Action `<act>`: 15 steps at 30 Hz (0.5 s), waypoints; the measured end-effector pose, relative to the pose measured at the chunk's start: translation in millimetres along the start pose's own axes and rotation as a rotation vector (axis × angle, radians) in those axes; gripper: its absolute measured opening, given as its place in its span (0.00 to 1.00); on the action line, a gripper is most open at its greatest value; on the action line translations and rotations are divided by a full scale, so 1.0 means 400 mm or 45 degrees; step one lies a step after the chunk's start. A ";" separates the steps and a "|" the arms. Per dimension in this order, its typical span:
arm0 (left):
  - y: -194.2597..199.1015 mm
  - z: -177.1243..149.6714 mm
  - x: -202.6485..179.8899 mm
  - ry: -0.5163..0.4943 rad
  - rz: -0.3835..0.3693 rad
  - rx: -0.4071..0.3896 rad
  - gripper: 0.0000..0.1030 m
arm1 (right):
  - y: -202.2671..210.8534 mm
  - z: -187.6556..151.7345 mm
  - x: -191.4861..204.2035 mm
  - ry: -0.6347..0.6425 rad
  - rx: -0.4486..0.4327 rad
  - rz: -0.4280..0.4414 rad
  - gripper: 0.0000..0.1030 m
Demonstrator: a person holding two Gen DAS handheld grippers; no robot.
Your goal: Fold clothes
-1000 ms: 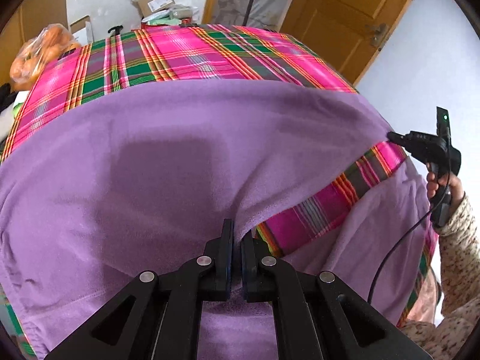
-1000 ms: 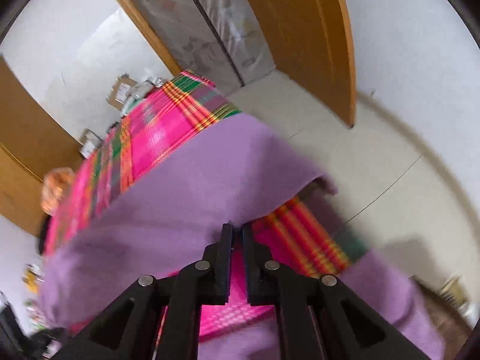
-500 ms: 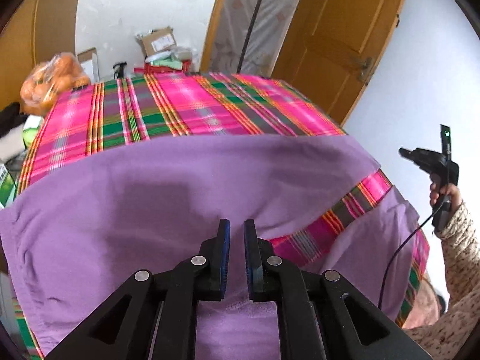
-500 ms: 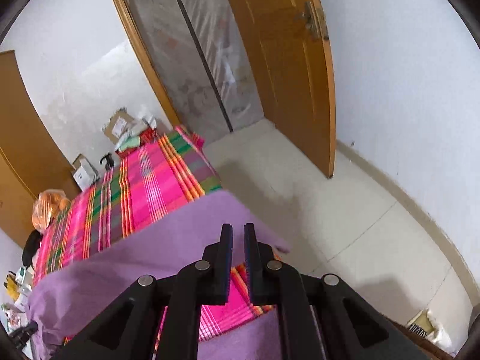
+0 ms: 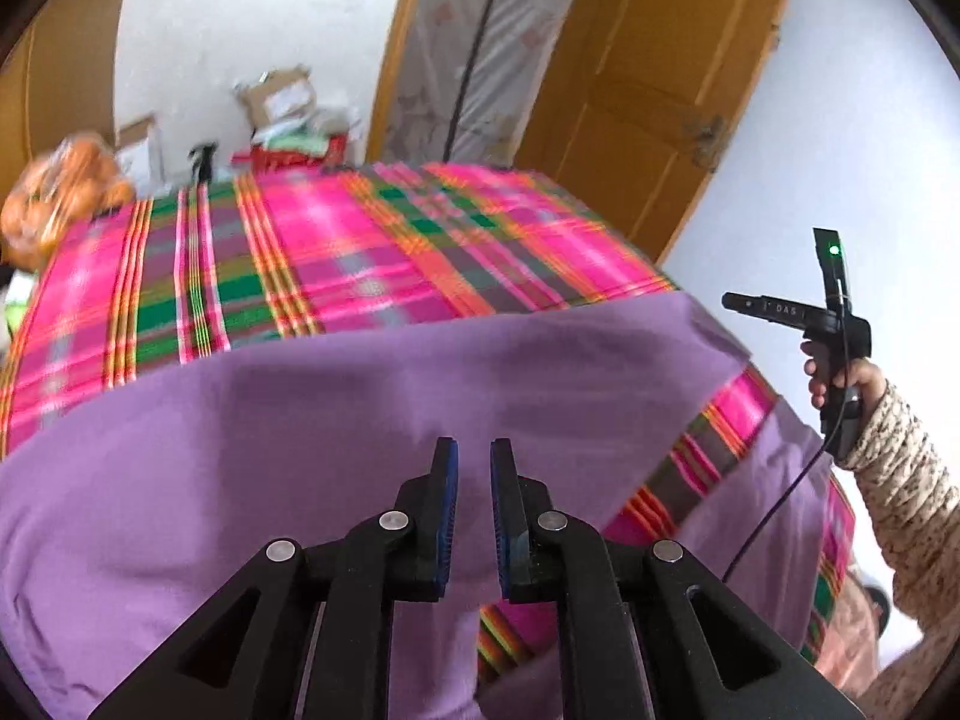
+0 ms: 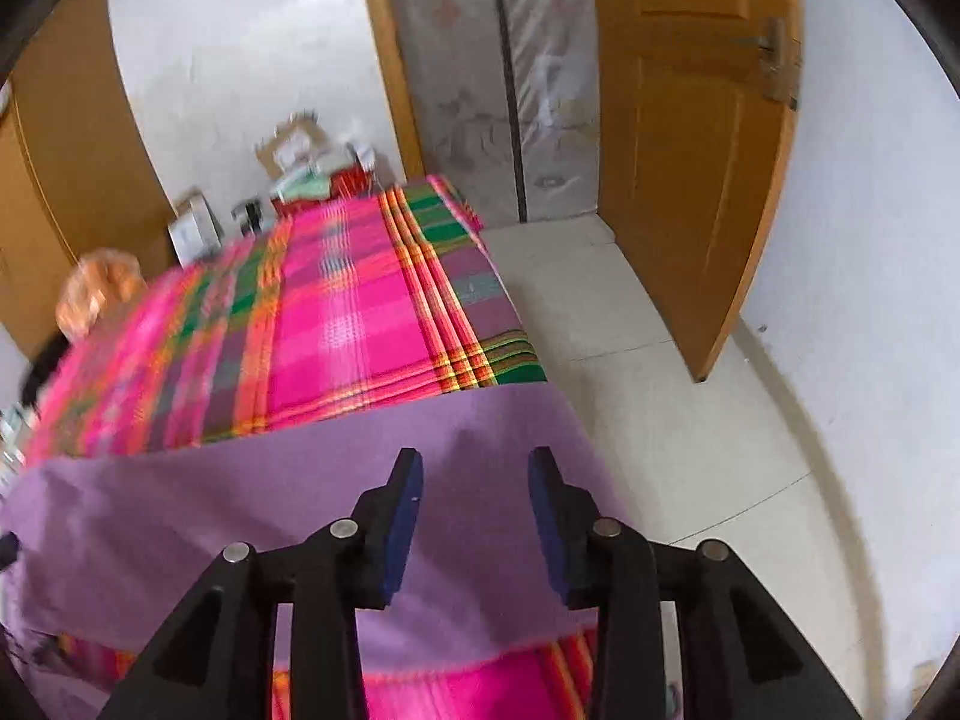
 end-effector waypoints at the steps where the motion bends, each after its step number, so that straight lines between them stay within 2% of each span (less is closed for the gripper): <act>1: -0.013 -0.001 0.003 0.013 -0.005 0.018 0.11 | -0.019 0.005 0.005 0.022 0.012 -0.004 0.38; 4: -0.044 -0.007 0.012 0.039 -0.009 0.058 0.11 | -0.072 0.021 -0.003 0.054 0.039 -0.047 0.41; 7: -0.069 -0.011 0.023 0.071 -0.015 0.089 0.11 | -0.105 0.037 -0.046 0.000 0.040 -0.109 0.44; 10: -0.089 -0.017 0.029 0.093 -0.020 0.118 0.11 | -0.135 0.036 -0.089 -0.087 0.080 -0.100 0.45; 15: -0.114 -0.031 0.022 0.092 -0.013 0.163 0.11 | -0.151 0.022 -0.105 -0.175 0.098 0.012 0.45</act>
Point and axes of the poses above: each gripper's, at about its wrist camera, not at the fingertips, and y roughly against the way its jaws point, x to its left, z to its top, the point moved 8 cm from there along -y, roughly the way its jaws point, and after that the axes turned 2 degrees about -y, right-handed, at the moved point
